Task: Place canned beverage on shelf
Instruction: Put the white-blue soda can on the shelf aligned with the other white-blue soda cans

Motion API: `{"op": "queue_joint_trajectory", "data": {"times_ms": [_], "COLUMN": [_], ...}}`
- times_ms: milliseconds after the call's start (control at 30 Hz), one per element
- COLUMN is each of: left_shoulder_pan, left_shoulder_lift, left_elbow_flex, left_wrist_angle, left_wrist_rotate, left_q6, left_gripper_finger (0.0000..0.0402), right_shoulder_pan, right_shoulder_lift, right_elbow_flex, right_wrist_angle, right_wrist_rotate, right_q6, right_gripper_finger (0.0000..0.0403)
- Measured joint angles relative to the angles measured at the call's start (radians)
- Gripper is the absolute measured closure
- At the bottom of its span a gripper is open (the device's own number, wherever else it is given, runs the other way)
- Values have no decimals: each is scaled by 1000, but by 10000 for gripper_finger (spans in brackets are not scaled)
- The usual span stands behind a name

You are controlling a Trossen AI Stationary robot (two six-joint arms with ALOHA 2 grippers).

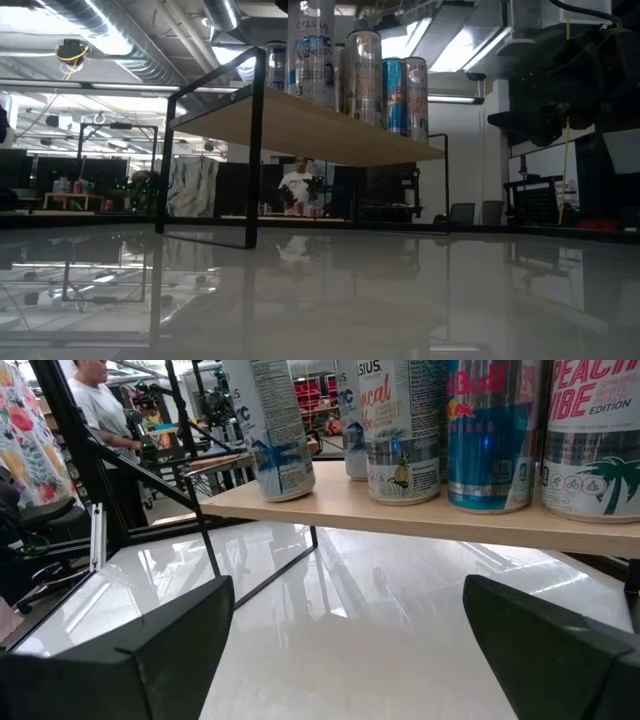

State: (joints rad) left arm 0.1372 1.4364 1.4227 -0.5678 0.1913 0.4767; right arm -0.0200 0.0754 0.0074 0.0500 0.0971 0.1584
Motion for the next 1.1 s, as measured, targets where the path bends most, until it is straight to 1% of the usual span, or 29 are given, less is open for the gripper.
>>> {"op": "queue_joint_trajectory", "data": {"times_ms": [267,400,633,733,833,967,1100], "left_shoulder_pan": [0,0,1,8,18,29,29], "left_shoulder_lift": [0,-1,-2,-3,-5,-5,-6], "left_elbow_flex": [0,0,0,1,2,2,2], "left_wrist_angle": [3,2,-2,3,3,3,13], "left_wrist_rotate": [-12,-34,-34,-34,-33,-34,-36], "left_q6": [-4,-55,-55,-68,-101,-101,-101], "left_gripper_finger": [122,122,118,99,70,36,19], "right_shoulder_pan": [0,0,0,0,0,0,0], "right_shoulder_lift": [0,0,0,0,0,0,0], "right_elbow_flex": [0,0,0,0,0,0,0], "right_wrist_angle": [0,0,0,0,0,0,0], "right_wrist_rotate": [0,0,0,0,0,0,0], "right_q6": [0,0,0,0,0,0,0], "right_gripper_finger": [15,15,15,15,15,15,15]}}
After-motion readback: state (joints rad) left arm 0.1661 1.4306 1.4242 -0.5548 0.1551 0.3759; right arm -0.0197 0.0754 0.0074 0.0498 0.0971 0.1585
